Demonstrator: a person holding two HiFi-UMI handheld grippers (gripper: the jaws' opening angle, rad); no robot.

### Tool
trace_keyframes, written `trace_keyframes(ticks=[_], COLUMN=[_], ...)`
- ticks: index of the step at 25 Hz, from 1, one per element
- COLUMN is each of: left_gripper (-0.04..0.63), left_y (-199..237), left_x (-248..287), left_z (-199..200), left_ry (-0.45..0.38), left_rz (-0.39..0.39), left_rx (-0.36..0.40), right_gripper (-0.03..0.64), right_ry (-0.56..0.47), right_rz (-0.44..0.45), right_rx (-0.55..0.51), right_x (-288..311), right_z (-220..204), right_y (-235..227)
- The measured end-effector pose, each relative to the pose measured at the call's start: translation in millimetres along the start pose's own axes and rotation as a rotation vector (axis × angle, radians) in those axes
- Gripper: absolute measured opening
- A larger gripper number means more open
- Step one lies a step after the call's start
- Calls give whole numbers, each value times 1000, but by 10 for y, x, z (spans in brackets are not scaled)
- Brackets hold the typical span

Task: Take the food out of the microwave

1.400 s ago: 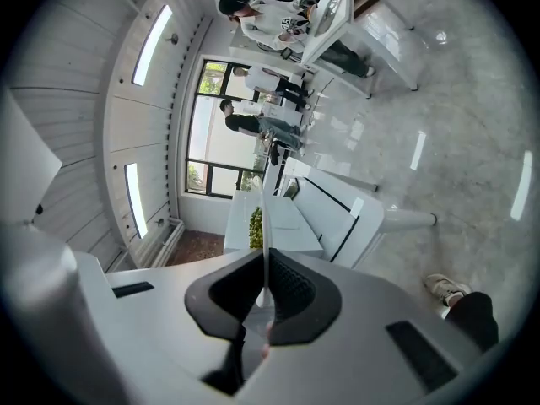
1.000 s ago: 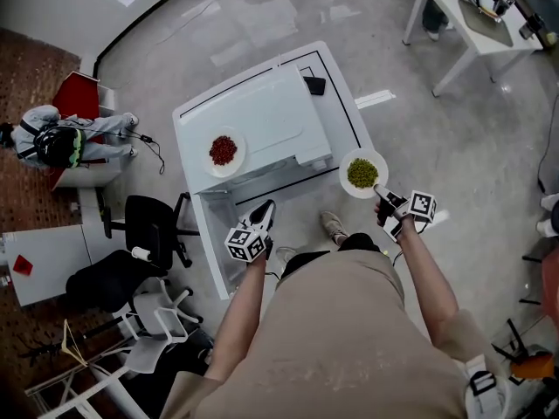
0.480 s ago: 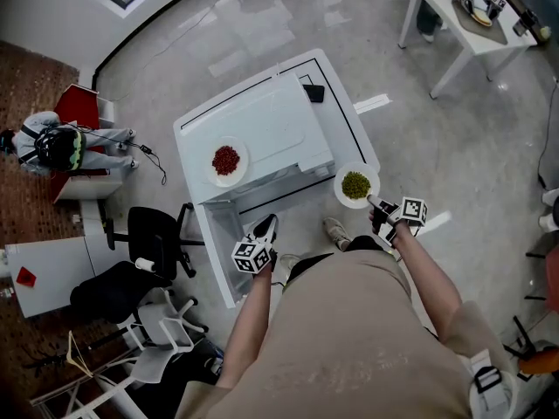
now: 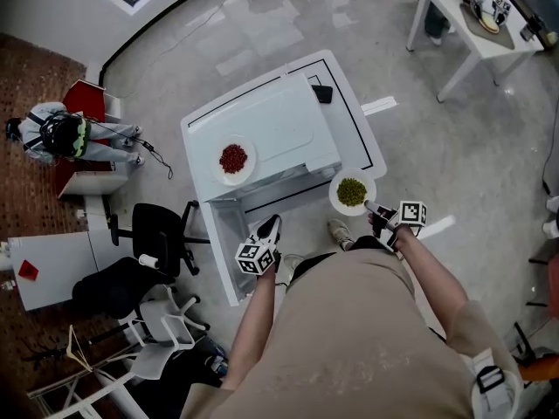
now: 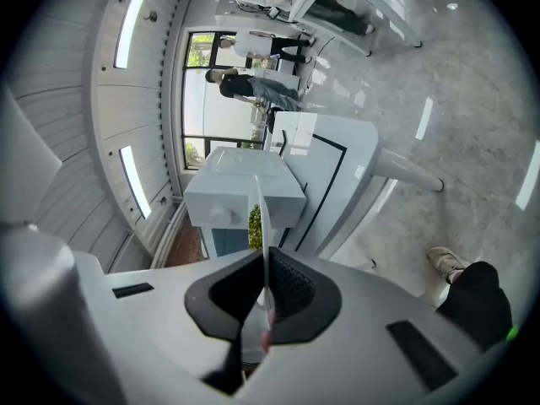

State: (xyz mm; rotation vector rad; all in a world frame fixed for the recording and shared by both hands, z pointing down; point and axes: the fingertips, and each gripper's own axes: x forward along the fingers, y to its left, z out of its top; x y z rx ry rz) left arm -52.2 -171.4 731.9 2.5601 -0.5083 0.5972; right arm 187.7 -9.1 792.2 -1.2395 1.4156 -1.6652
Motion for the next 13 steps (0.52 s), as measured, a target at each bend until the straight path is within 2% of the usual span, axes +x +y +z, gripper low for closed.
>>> trace_keyframes(ticks=[4,13], left_gripper=[5,5], left_y=[0,35], left_x=[-74,-192], left_z=[20,49], left_ry=[-23,-61], left_rz=[15,44], left_rx=[-9,-38], right_gripper=[17,17], right_ry=[60,118], right_rz=[19,-4], right_rx=[-11,-34], right_x=[70,171], right_z=[-135,-288], right_y=[115,121])
